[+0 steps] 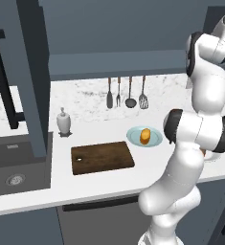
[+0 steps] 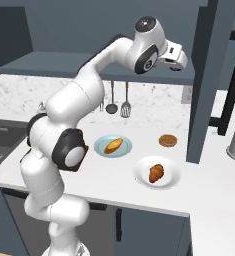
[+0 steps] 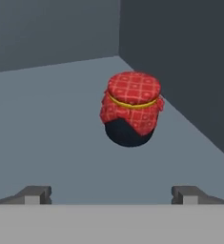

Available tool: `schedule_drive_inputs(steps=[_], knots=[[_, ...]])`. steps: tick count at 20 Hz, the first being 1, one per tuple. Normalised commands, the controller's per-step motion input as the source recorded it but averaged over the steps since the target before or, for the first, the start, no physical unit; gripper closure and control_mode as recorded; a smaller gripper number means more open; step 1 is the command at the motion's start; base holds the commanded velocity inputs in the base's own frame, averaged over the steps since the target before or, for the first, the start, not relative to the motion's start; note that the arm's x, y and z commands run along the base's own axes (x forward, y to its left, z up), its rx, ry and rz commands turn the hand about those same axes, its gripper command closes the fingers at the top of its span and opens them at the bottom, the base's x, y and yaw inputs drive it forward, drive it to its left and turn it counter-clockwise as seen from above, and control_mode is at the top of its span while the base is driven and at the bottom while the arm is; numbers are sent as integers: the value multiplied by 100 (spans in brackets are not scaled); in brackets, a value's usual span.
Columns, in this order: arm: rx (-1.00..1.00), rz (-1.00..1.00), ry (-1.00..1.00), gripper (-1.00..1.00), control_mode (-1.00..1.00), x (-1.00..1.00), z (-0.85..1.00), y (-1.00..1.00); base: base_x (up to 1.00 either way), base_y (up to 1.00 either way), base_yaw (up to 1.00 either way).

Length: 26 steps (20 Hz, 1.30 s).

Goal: From the different types of pastries on the counter, select a croissant and place it on the cutting board. Then retrieve a jar of jam from the cabinet and place it alongside the croissant on the cutting board.

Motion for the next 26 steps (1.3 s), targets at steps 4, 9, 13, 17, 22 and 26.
schedule_drive_inputs(steps=[4, 9, 13, 17, 22, 26], knots=[[2, 0, 0, -100, -100, 28, 10, -55, 0, 0, 0], [0, 0, 0, -100, -100, 20, 0, -8, 0, 0, 0], [2, 0, 0, -100, -100, 42, 0, -4, 0, 0, 0], [4, 0, 0, -100, -100, 67, 2, -3, 0, 0, 0], [4, 0, 0, -100, -100, 52, 0, -6, 0, 0, 0], [5, 2, 0, -100, -100, 29, 0, -23, 0, 0, 0]])
